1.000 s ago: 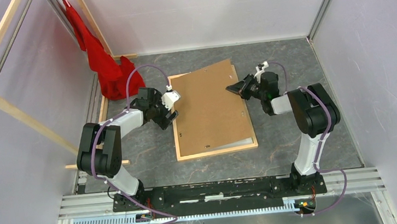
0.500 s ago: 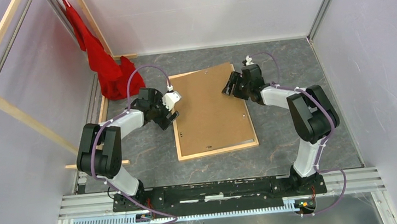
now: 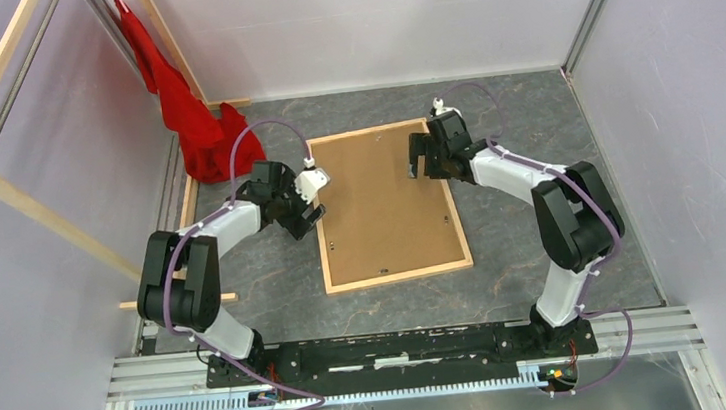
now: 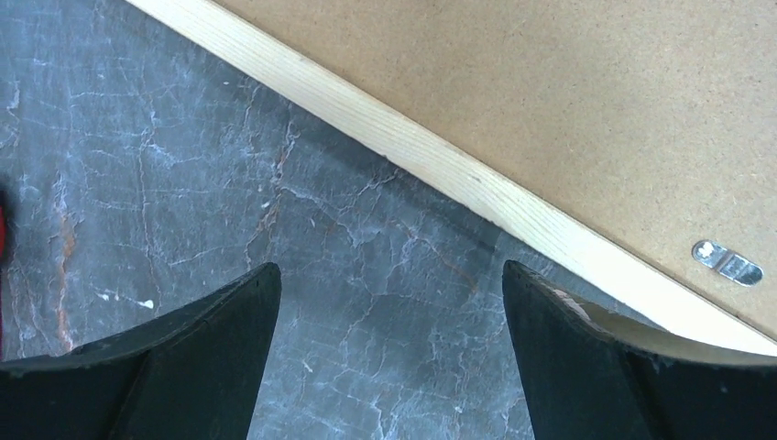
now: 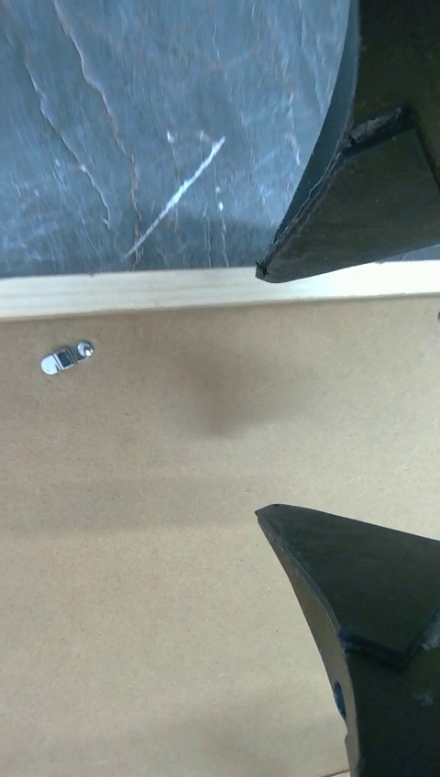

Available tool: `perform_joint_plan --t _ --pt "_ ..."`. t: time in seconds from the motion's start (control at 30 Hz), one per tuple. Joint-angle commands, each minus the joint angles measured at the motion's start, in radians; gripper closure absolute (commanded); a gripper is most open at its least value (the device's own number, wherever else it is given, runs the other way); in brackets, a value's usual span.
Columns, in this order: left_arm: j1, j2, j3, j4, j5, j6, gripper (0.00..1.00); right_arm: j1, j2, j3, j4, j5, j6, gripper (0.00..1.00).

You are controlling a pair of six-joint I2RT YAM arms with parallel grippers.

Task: Put the photo into the frame
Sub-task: Turn over the photo frame item on the photo frame, then install the photo frame at the center of the board.

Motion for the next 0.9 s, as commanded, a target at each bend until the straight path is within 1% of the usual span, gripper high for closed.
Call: perform_joint_plan --t 0.0,0.13,0.23,0.33,0.37,0.4,0.47,0.57,0.67,0.7,0.8,0.87 --pt "0.023 -0.047 0.061 -0.053 0.025 0.027 0.04 0.003 -0.116 0.011 0.017 0.056 -0.074 0.02" --pt "0.043 -0.053 0.1 -0.102 0.07 0.003 0.04 -0.002 -0.16 -0.005 0.06 0.019 -0.082 0.02" --pt "0.045 -0.053 0.128 -0.14 0.101 -0.021 0.04 -0.003 -0.192 -0.045 0.12 -0.074 -0.078 0.02" --pt "0.046 -0.05 0.153 -0.188 0.143 -0.05 0.05 0.003 -0.251 -0.142 0.231 -0.174 -0.039 0.02" --pt "0.048 -0.045 0.17 -0.209 0.161 -0.063 0.05 0.016 -0.273 -0.179 0.28 -0.204 -0.019 0.03" --pt "0.048 -0.037 0.181 -0.234 0.185 -0.07 0.06 0.035 -0.287 -0.2 0.295 -0.211 -0.005 0.08" --pt "0.05 -0.024 0.199 -0.274 0.23 -0.08 0.09 0.084 -0.303 -0.245 0.33 -0.21 0.022 0.16" --pt "0.05 -0.008 0.204 -0.305 0.285 -0.088 0.15 0.159 -0.306 -0.352 0.463 -0.243 0.103 0.21" --pt "0.051 0.016 0.205 -0.306 0.294 -0.089 0.24 0.231 -0.286 -0.445 0.608 -0.251 0.178 0.27" --pt "0.051 0.025 0.208 -0.308 0.292 -0.091 0.26 0.258 -0.269 -0.455 0.639 -0.245 0.19 0.29" --pt "0.053 0.056 0.221 -0.323 0.294 -0.087 0.34 0.328 -0.208 -0.458 0.701 -0.245 0.204 0.33" --pt "0.053 0.066 0.224 -0.321 0.295 -0.086 0.37 0.366 -0.169 -0.446 0.737 -0.248 0.212 0.34"
